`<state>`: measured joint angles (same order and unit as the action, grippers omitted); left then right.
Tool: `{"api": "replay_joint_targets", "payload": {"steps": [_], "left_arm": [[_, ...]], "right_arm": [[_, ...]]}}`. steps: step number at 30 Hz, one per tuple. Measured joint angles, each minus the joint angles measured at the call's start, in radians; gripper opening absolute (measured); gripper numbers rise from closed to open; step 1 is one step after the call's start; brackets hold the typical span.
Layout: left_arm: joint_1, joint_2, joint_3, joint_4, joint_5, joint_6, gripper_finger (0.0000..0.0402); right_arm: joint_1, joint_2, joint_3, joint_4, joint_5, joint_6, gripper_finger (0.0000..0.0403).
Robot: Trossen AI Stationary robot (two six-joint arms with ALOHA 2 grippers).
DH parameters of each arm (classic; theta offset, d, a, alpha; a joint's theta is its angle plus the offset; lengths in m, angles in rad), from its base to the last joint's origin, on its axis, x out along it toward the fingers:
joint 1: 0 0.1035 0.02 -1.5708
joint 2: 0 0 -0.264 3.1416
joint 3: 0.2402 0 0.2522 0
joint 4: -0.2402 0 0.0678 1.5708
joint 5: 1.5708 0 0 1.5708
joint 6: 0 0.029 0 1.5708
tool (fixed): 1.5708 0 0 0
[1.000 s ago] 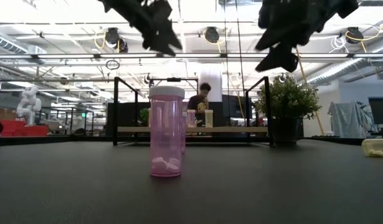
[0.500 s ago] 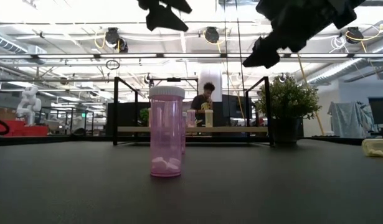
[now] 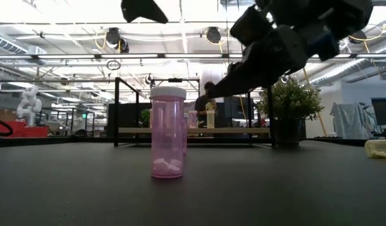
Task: Pick and place medicine bottles onto shelf by color
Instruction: Put the top pink pill bottle on the shelf aligned with the other pink pill bottle
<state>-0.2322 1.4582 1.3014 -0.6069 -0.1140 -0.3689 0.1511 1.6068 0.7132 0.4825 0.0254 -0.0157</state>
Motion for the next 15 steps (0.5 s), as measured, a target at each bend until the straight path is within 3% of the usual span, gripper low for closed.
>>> {"api": "replay_joint_targets", "payload": {"steps": [5, 15], "left_arm": [[-0.033, 0.0, 0.0, -0.046, -0.069, -0.06, 0.028], [-0.092, 0.005, -0.001, -0.049, -0.113, -0.115, 0.028]], "right_arm": [[0.008, 0.134, 0.0, 0.153, 0.003, 0.032, 0.0254], [0.009, 0.354, 0.01, 0.36, 0.053, 0.03, 0.0254]]}}
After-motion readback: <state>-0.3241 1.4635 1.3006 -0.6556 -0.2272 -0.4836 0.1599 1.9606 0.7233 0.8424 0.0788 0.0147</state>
